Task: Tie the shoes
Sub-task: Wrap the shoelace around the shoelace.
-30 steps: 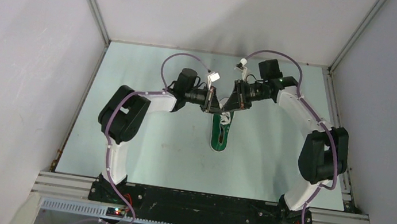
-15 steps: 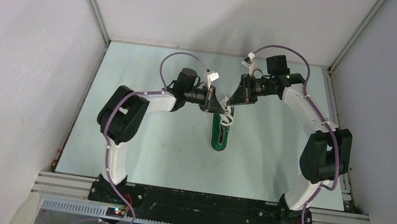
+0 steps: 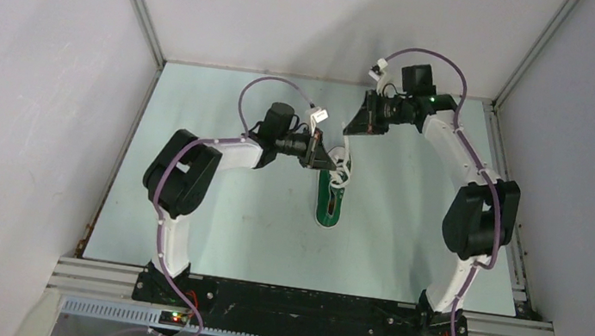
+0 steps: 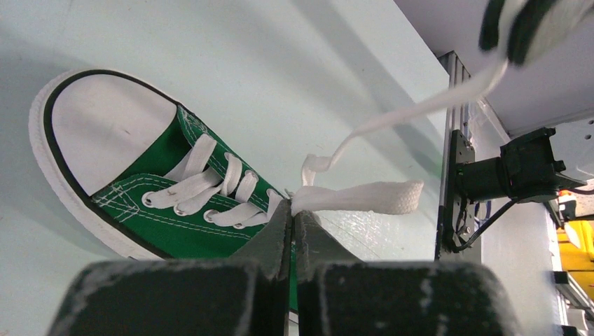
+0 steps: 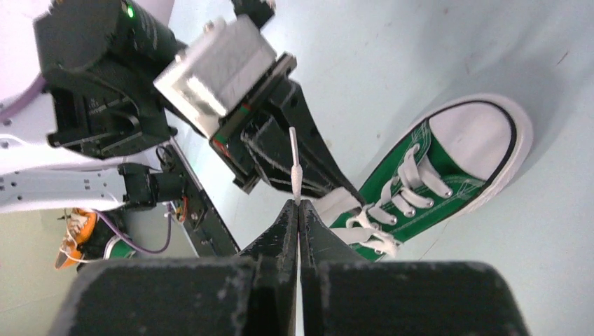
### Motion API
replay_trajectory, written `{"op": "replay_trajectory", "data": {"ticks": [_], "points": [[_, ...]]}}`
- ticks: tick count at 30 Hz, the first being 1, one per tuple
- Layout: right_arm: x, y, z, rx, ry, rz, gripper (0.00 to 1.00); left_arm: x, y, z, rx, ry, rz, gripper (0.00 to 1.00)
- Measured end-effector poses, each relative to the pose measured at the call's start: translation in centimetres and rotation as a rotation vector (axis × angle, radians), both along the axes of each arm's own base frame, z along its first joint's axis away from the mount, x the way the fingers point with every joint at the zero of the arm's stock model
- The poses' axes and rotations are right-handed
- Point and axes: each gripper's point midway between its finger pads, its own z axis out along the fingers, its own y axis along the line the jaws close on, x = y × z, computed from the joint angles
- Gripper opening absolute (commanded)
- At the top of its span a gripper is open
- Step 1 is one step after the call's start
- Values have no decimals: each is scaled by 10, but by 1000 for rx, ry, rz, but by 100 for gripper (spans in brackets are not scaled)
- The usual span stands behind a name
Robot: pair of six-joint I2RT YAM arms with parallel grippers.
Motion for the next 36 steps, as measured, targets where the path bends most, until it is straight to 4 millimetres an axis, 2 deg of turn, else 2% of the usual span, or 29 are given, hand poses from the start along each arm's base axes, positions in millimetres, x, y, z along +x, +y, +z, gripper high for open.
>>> {"op": "replay_trajectory", "data": {"ticks": [3,6,13,19,24,28,31,33,36], "points": [[15,4,8,12,-23,-24,0,0,-1,-1,7,-29,-7,0],[23,10,12,28,-27,-30,0,-1,-1,-1,16,-55,-17,0],[26,28,23,55,-49,-17,0,-7,-4,-4,35,-82,-44,0],[24,33,23,36,-105,26,0,-11,-6,2,7,-57,-61,0],[15,35,8,-9,-196,123,0,-16,-7,5,-8,-12,-68,0],[-5,30,-23,-78,-244,212,0,-20,-7,4,-9,21,-71,0],[-21,27,-39,-127,-305,272,0,-22,-6,3,-5,44,-71,0],[-32,25,-43,-152,-363,315,0,-23,-6,2,-3,53,-72,0],[-40,27,-37,-173,-464,369,0,-24,-6,3,-5,63,-76,0]]}}
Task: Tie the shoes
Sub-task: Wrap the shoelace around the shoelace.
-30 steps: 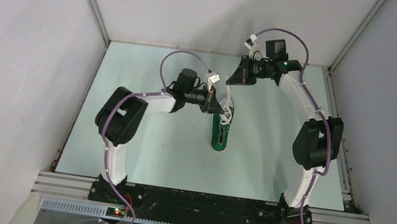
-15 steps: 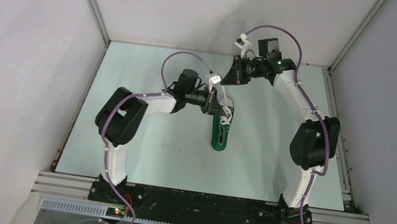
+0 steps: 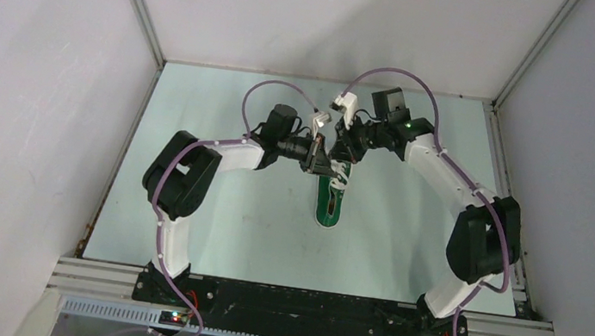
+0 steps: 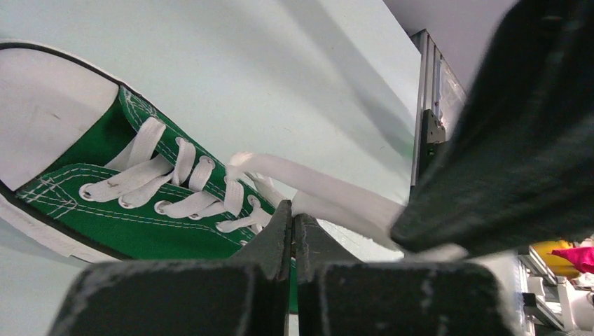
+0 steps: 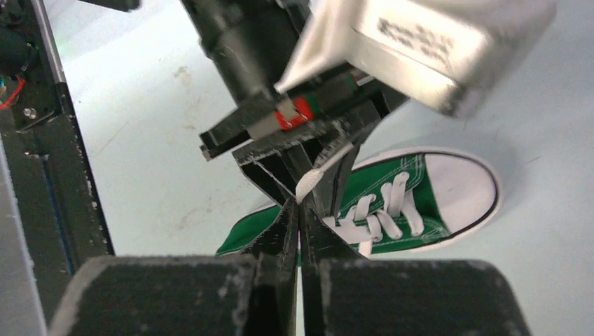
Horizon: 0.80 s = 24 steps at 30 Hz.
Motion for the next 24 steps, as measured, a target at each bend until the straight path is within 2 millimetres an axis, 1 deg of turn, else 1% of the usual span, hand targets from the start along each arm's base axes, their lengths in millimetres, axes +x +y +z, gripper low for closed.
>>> {"op": "replay_trajectory", "data": {"ticks": [4,6,15,21,24], "points": [[-1,9,19,10,-135,63,0,-3,0,1,-3,18,-7,0],[-2,14,25,13,-192,100,0,-4,0,1,-3,26,-9,0],[-9,31,24,-50,-399,282,0,-10,0,1,-6,53,-31,0],[-6,31,26,-92,-528,369,0,-16,1,1,-7,92,-48,0],[-6,30,30,-117,-609,422,0,-18,1,5,-17,101,-67,0]]}}
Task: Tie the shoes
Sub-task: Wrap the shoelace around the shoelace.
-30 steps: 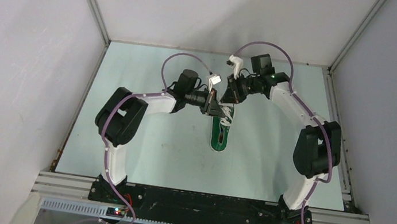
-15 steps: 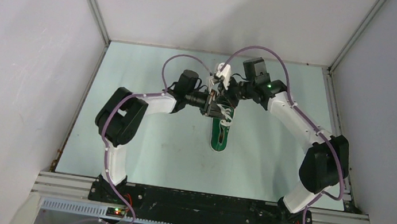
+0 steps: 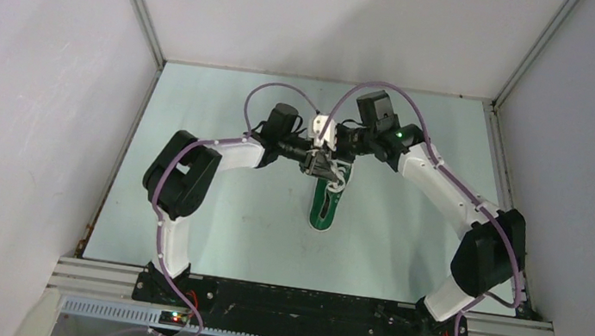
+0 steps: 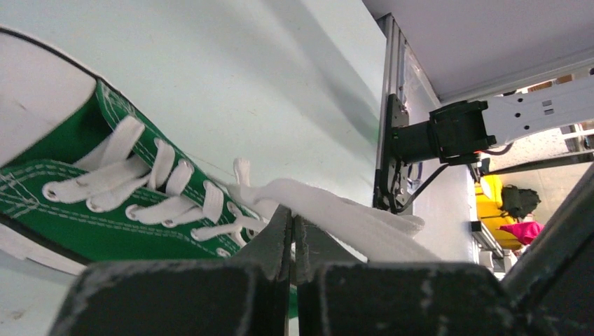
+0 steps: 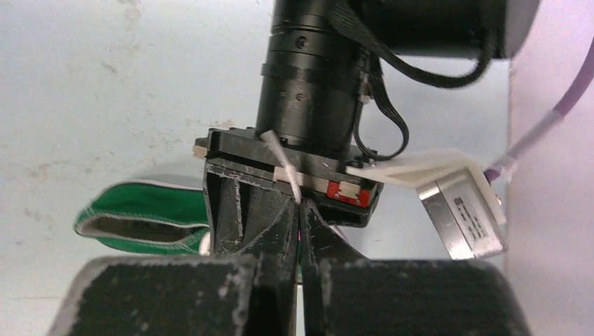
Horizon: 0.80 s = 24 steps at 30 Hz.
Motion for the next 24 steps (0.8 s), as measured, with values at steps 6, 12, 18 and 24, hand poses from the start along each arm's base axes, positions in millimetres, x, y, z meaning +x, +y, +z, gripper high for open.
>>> {"op": "replay_trajectory", "data": {"ticks": [6,12,18,24], "points": [[-14,2,-1,-43,-120,115,0,-4,-1,9,-7,29,-29,0],[-14,2,-4,-50,-143,139,0,-10,2,2,21,78,-32,0],[-20,7,-3,-27,-128,159,0,-8,10,-19,116,94,16,0],[-48,10,-14,-26,-74,199,0,2,13,-22,180,64,50,0]]}}
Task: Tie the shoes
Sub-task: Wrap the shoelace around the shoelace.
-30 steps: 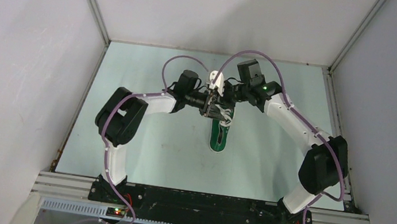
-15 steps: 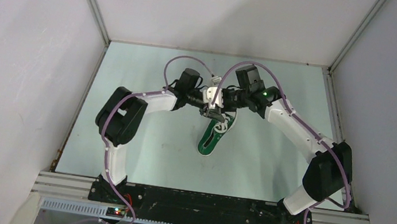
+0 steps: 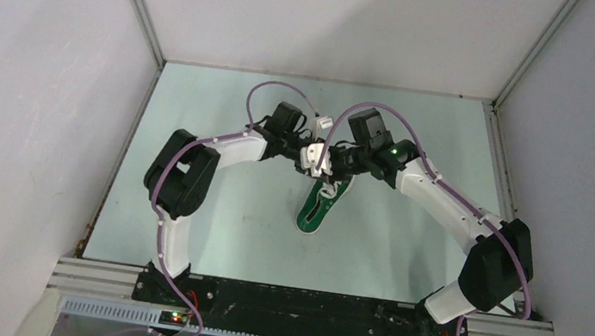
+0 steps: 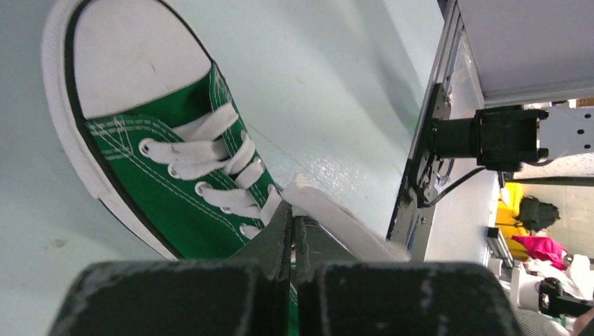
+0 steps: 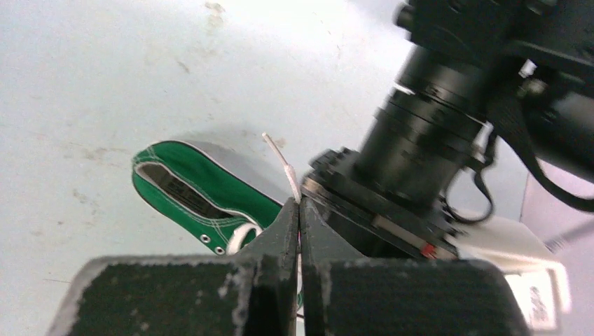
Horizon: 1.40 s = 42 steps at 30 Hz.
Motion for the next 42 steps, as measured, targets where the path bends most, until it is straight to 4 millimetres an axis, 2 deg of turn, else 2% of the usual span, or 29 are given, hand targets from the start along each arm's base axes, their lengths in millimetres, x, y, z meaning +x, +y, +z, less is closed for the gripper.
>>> {"op": "replay_trajectory", "data": {"ticks": [3,7,15,18,25,31,33,35,36,39,42], "points": [[-13,5,2,6,9,25,0,8,-2,9,5,-31,-5,0],[-20,9,7,16,10,36,0,13,-7,20,-10,-48,-41,0],[-17,7,4,3,7,25,0,0,3,5,33,-37,-113,0],[-14,8,-3,-8,12,18,0,-4,8,-1,51,-38,-135,0],[-15,9,-30,-49,47,14,0,-7,9,-2,45,-57,-162,0],[-16,18,-35,-52,35,26,1,-18,11,0,14,-60,-226,0],[-15,21,-35,-48,24,27,5,-21,11,1,6,-61,-241,0],[-13,22,-34,-46,16,27,14,-23,11,2,-1,-59,-249,0],[-13,22,-34,-46,16,25,24,-24,11,2,-6,-59,-252,0],[-13,21,-36,-53,30,7,43,-24,11,3,-10,-59,-254,0],[-15,17,-39,-65,69,-26,56,-22,11,3,-12,-68,-250,0]]}}
